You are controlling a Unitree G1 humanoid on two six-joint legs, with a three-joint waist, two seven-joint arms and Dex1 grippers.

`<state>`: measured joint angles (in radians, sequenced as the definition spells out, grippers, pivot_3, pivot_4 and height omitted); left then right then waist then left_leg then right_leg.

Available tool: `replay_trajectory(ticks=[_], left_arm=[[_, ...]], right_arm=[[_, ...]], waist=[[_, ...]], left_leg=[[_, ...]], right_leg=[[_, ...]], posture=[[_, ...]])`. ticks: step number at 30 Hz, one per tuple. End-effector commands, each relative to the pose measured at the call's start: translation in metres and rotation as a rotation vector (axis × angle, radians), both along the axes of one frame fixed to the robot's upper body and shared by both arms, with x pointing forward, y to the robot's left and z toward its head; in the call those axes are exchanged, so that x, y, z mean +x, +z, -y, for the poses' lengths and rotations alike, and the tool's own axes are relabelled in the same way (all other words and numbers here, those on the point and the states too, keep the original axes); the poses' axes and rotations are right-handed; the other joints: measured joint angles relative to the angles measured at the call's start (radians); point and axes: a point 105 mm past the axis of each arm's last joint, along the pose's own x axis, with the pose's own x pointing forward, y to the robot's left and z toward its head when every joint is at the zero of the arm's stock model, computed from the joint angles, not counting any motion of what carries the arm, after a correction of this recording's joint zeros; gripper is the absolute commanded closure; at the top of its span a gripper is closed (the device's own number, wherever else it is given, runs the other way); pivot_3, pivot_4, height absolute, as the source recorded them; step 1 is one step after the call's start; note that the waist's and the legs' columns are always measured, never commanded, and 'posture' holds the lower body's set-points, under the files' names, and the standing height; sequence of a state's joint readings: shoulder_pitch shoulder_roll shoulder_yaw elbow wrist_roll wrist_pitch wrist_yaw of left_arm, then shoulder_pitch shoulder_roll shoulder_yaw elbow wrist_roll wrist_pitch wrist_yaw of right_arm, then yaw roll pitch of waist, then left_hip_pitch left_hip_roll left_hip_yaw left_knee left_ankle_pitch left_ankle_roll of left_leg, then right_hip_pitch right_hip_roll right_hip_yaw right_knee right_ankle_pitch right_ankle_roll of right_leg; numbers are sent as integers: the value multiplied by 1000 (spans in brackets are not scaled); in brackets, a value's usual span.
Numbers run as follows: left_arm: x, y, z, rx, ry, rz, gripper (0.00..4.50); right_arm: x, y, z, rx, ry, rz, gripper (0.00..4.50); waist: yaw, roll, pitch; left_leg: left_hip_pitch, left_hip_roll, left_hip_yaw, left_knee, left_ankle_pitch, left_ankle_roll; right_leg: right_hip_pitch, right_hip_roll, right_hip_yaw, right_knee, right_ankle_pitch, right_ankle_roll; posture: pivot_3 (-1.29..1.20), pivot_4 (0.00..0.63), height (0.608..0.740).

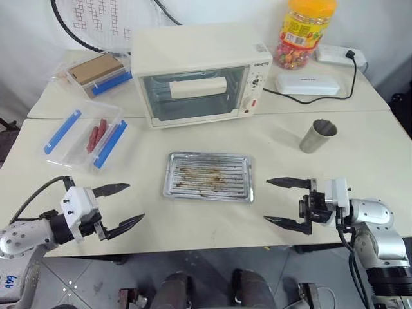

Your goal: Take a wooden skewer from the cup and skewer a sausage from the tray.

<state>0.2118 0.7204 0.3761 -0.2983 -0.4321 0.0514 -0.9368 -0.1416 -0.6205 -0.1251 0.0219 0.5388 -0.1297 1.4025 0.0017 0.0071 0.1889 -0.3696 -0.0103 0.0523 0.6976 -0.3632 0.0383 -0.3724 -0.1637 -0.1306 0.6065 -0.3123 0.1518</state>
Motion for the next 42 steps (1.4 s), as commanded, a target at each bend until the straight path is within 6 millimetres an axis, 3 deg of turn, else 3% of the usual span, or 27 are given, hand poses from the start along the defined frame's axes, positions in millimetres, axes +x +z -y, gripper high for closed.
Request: replay_trajectory(ticks=[1,5,8,13,15,18,21,25,33,42], left_arm=[[2,-3,-5,8,60,39,25],[17,2,-8,-196,225,80,25],[29,-2,-7,-330,406,144,25],[33,-3,-1,-565,604,194,25],[35,0,-2,-601,678,224,25],[35,1,-8,-639,775,248,25],[35,-6,-11,-545,846,262,25],[28,-8,-15,-609,896,257,25],[25,-8,-10,-648,873,249,25],[34,-8,-8,-642,885,242,25]], right_arm=[[4,6,0,31,-38,56,0],[15,13,5,161,-173,65,0],[27,17,21,314,-338,59,0],[53,25,45,565,-680,160,0],[59,24,43,651,-762,163,0],[62,14,29,626,-780,151,0],[62,3,20,564,-831,131,0],[65,-12,27,474,-935,74,0],[61,-13,30,501,-934,24,0],[62,-17,32,480,-969,16,0]], waist=[[0,0,0],[1,0,0],[6,0,0],[9,-2,-1],[6,-2,-1],[1,-2,-2],[1,-2,-2],[1,-2,-2],[1,-2,-2],[0,-2,-2]], left_leg=[[0,0,0,0,0,0],[0,0,-1,0,0,0],[0,0,-2,1,0,0],[0,-1,-2,1,0,0],[0,0,-1,1,0,0],[0,0,0,1,0,0],[0,-1,0,0,0,0],[0,-1,-1,0,0,0],[0,-1,0,0,0,0],[0,-1,0,0,0,0]], right_leg=[[0,0,0,0,0,0],[0,0,0,1,0,0],[0,-1,0,2,0,0],[0,-1,0,3,0,0],[0,-1,0,3,0,0],[-1,0,1,4,0,0],[-2,-1,1,4,0,0],[-2,-1,2,4,0,0],[-1,0,2,3,0,0],[-2,0,2,3,0,0]], posture=[[0,150,740],[0,150,740],[0,150,740],[0,150,740],[0,150,740],[0,150,740],[0,150,740],[0,150,740],[0,150,740],[0,150,740]])
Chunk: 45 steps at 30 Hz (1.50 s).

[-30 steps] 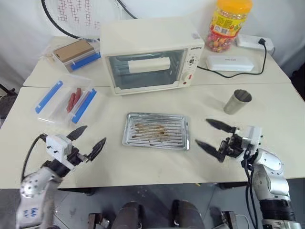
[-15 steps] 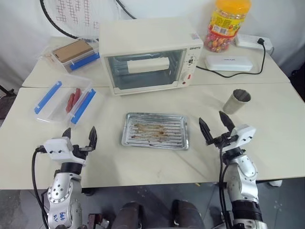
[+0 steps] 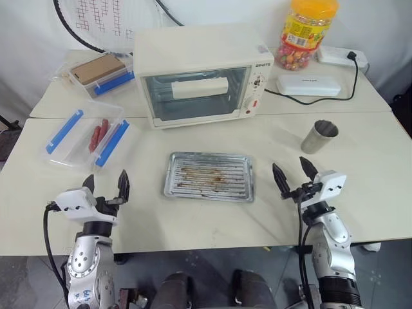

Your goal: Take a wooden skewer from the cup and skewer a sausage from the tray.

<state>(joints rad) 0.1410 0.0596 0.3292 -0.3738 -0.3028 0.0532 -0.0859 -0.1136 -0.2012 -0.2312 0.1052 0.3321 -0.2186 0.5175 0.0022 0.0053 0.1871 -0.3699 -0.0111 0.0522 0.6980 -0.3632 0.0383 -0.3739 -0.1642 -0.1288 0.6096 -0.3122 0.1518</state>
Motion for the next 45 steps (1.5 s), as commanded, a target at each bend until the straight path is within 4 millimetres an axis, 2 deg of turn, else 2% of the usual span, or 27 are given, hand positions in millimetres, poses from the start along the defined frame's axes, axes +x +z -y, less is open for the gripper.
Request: replay_trajectory(ticks=[1,5,9,11,15,23,32,45], left_arm=[[-1,5,0,22,1,18,25],[-2,6,-3,35,23,28,25],[-4,4,-12,7,82,21,25],[0,-1,-12,45,71,-13,25],[1,-5,-17,140,64,-54,25],[4,4,-7,138,-9,-14,25],[3,0,-13,136,8,-32,25],[5,5,-10,78,-14,11,25]], right_arm=[[-3,8,3,-10,-17,27,0],[-4,5,2,-5,-20,18,0],[-1,11,-11,-6,17,32,0],[-1,17,-14,3,15,51,0],[-2,16,-13,16,-6,52,0],[-8,15,-15,40,-25,51,0],[-5,20,-11,49,-35,57,0],[-3,21,-18,50,-2,55,0]], waist=[[-1,0,0],[0,0,0],[-1,0,0],[-2,0,0],[-1,0,0],[-2,0,0],[-2,0,0],[-3,0,0]], left_leg=[[0,0,0,0,0,0],[0,0,0,0,0,0],[0,0,0,0,0,0],[0,0,0,0,0,0],[0,0,0,0,0,0],[0,0,0,0,0,0],[0,0,0,0,0,0],[0,0,0,0,0,0]], right_leg=[[0,0,0,0,0,0],[0,0,0,0,0,0],[0,0,0,0,0,0],[0,0,0,0,0,0],[0,0,0,0,0,0],[0,0,0,0,0,0],[0,0,0,0,0,0],[0,0,0,0,0,0]], posture=[[0,150,740],[0,150,740],[0,150,740],[0,150,740],[0,150,740],[0,150,740],[0,150,740],[0,150,740]])
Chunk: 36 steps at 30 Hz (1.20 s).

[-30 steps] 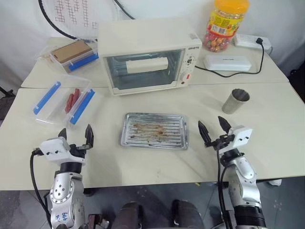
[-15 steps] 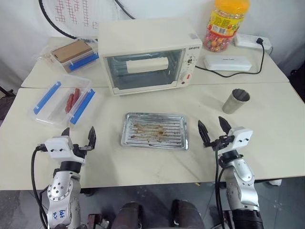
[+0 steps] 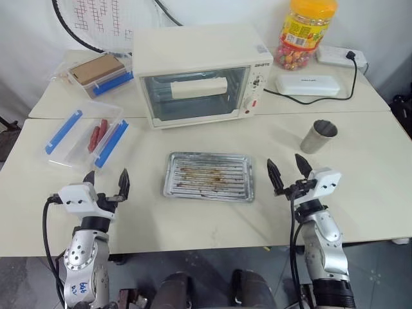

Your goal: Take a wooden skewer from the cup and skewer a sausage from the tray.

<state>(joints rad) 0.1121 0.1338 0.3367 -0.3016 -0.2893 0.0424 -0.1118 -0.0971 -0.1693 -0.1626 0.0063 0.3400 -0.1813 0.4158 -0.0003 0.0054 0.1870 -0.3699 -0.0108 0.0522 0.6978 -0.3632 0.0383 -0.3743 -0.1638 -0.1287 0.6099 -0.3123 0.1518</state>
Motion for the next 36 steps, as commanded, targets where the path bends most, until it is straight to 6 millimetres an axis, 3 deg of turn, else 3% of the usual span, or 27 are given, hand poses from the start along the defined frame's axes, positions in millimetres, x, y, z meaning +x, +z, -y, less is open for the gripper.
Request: replay_trajectory(ticks=[1,14,36], left_arm=[[-3,9,-1,6,4,44,25],[-9,17,0,12,8,55,25],[-22,9,12,37,15,9,25]], right_arm=[[-2,10,1,-1,5,35,0],[-7,22,8,34,-9,65,0],[-3,12,13,-28,25,38,0]], waist=[[0,0,0],[0,0,0],[0,0,0]], left_leg=[[0,0,0,0,0,0],[0,0,0,0,0,0],[0,0,0,0,0,0]], right_leg=[[0,0,0,0,0,0],[0,0,0,0,0,0],[0,0,0,-1,0,0]], posture=[[0,150,740],[0,150,740],[0,150,740]])
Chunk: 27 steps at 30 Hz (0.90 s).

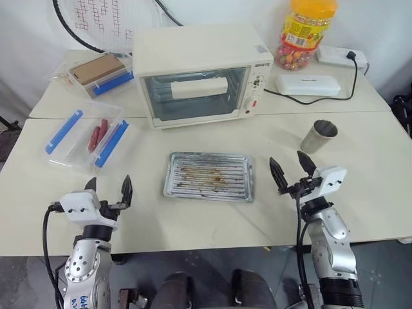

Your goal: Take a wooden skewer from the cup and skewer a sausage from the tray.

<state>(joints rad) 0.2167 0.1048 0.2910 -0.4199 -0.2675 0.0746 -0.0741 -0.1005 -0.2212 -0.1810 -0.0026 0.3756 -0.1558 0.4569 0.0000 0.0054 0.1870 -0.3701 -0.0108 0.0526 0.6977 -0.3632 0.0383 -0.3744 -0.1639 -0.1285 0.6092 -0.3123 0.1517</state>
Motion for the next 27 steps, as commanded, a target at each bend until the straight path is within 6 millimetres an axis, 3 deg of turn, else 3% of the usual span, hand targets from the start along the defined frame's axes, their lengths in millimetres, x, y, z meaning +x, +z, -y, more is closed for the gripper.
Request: replay_trajectory(ticks=[1,10,17,27], left_arm=[[-5,13,1,33,12,42,25],[-9,3,-2,72,40,-26,25],[-6,11,1,127,6,30,25],[-4,0,-2,74,-15,37,25]], right_arm=[[-2,6,3,4,5,35,0],[-1,5,8,-10,-3,41,0],[1,-2,8,-15,1,30,0],[-3,-3,5,-17,7,34,0]], waist=[[0,0,0],[2,0,0],[0,0,0],[1,0,0]], left_leg=[[0,0,0,0,0,0],[0,0,0,0,0,0],[0,0,0,0,0,0],[0,0,0,0,0,0]], right_leg=[[0,0,0,0,0,0],[0,0,0,0,0,0],[0,0,0,0,0,0],[0,0,0,0,0,0]], posture=[[0,150,740],[0,150,740],[0,150,740],[0,150,740]])
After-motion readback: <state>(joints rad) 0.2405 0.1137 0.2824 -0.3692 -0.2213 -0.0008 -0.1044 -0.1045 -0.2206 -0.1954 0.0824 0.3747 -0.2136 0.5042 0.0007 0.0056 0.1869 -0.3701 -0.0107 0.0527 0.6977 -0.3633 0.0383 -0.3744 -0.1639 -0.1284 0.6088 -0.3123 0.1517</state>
